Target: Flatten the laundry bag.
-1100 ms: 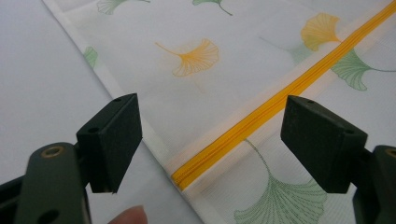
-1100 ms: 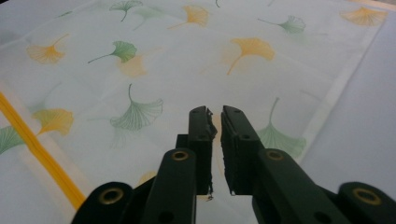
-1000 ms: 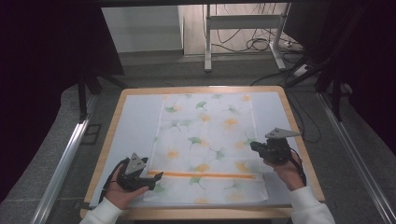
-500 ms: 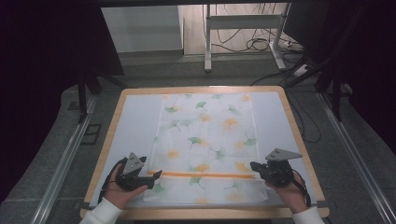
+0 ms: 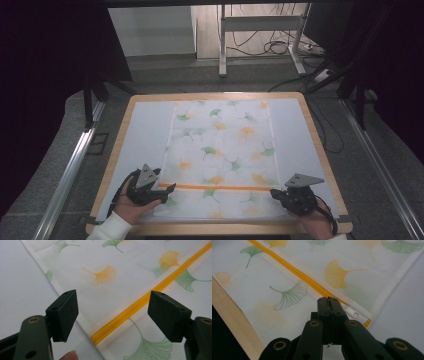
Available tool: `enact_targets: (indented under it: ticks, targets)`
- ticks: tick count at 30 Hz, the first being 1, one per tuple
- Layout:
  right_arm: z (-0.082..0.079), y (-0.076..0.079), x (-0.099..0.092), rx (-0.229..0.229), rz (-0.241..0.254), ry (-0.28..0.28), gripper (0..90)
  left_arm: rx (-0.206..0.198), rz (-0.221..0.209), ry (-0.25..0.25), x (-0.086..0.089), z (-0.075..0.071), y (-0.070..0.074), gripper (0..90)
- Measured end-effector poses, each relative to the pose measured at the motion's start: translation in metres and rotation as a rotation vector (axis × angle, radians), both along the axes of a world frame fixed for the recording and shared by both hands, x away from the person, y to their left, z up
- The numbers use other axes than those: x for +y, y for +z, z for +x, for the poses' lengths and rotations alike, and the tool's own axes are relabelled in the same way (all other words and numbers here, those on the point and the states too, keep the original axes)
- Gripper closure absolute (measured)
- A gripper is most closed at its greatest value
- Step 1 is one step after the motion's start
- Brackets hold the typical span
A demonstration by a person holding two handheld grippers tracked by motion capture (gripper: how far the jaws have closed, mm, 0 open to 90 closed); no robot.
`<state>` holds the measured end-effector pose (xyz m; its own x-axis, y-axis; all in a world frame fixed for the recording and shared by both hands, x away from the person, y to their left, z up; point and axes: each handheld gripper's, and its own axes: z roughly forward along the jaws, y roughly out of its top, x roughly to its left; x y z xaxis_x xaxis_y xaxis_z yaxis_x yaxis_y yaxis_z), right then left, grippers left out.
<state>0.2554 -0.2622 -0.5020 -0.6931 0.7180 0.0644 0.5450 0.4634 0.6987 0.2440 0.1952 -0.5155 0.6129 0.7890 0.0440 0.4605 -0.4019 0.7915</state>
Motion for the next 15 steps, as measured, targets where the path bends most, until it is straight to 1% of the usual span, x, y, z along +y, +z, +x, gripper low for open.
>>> enact_targets:
  ticks: [5,11,15]
  targets:
    - [-0.003,-0.001,-0.004,0.013,0.001,-0.005,87.9,-0.011,-0.014,-0.004,-0.003,0.001,0.003,23.9]
    - [-0.004,-0.004,-0.007,0.028,-0.01,-0.007,87.7,-0.019,-0.016,-0.019,-0.009,0.004,0.006,23.6]
    - [-0.006,-0.006,-0.005,0.034,-0.032,-0.001,87.7,-0.022,-0.016,-0.026,-0.011,0.005,0.007,23.5]
